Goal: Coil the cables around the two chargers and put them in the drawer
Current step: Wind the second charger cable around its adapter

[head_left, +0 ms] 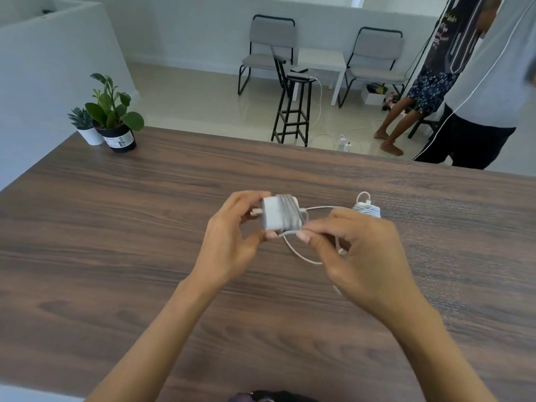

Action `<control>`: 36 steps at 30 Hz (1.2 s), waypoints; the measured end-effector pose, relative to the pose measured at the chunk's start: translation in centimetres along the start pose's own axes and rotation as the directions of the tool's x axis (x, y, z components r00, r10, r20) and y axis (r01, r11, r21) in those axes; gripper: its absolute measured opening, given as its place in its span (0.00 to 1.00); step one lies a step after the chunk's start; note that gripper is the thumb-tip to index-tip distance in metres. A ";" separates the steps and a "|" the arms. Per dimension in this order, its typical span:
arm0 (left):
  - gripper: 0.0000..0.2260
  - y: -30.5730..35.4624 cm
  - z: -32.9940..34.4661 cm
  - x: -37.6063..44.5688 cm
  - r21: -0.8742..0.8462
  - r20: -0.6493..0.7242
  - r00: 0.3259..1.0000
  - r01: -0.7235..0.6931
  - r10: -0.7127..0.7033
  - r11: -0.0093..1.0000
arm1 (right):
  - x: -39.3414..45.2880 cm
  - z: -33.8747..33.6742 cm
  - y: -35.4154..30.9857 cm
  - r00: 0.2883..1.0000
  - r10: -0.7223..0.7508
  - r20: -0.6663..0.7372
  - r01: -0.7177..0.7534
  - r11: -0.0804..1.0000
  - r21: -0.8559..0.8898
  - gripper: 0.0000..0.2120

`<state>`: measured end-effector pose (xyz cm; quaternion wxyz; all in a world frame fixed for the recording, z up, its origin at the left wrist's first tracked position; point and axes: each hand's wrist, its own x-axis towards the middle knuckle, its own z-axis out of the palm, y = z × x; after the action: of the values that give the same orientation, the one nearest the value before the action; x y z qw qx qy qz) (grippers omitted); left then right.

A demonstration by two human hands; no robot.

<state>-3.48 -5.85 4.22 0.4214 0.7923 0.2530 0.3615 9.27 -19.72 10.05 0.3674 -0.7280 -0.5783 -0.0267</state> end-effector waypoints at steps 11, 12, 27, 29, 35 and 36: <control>0.24 2.8 -1.1 -2.3 -0.373 0.214 0.975 0.142 -0.063 0.917 | 4.3 2.1 3.6 0.940 0.276 0.200 -0.340 0.725 0.599 0.05; 0.24 3.0 -1.3 -2.3 -0.399 0.220 0.973 0.152 -0.067 0.904 | 4.2 2.6 4.3 0.919 0.324 0.224 -0.390 0.672 0.629 0.08; 0.27 2.2 -3.6 1.0 -0.585 -0.151 0.976 0.037 -0.154 0.810 | -2.1 9.9 8.1 0.762 0.584 0.281 -0.618 0.524 0.585 0.04; 0.22 1.3 -3.6 2.0 -0.572 -0.242 0.950 0.025 -0.198 0.820 | -3.4 10.7 7.0 0.741 0.585 0.330 -0.646 0.488 0.587 0.04; 0.22 -2.9 -4.2 5.7 -0.259 -0.376 0.912 0.064 -0.162 0.964 | -5.6 9.4 4.2 0.794 0.494 0.355 -0.602 0.556 0.573 0.05; 0.24 -3.7 -3.8 6.0 -0.206 -0.359 0.921 0.083 -0.154 0.975 | -5.6 8.9 3.9 0.830 0.444 0.338 -0.557 0.641 0.527 0.07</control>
<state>-3.20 2.13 4.64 0.4591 0.6496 0.3408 0.5011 7.39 -19.49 -0.98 0.5200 -0.7018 -0.3604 0.3274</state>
